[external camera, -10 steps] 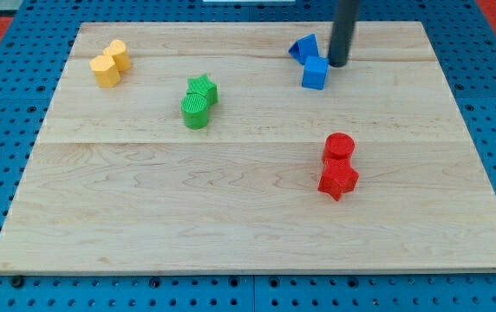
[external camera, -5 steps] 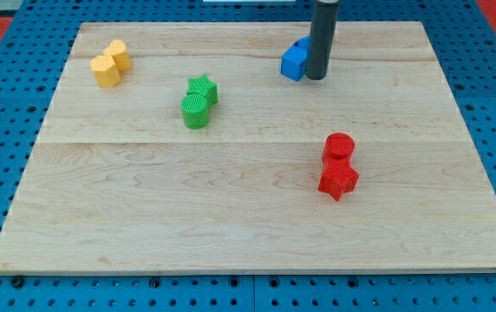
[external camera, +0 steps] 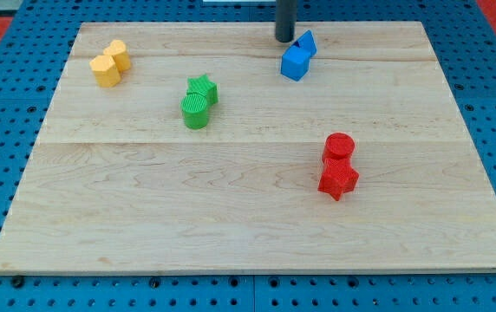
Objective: Keep blue triangle on right side of blue cube
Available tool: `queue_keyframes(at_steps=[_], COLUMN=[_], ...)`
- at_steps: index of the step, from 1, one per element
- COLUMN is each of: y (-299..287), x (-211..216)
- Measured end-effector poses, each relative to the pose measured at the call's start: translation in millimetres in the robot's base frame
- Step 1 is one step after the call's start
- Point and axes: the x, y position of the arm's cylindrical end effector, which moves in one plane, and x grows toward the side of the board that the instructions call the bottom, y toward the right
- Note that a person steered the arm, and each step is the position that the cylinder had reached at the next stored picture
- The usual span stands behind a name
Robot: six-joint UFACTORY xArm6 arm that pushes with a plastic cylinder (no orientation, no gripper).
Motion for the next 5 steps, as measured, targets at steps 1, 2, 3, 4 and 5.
queue_keyframes(at_steps=[1,2,3,4,5], y=[22.3,22.6,41.2,37.4,19.4], x=[14.6,-6.7,-20.9,12.2,32.2])
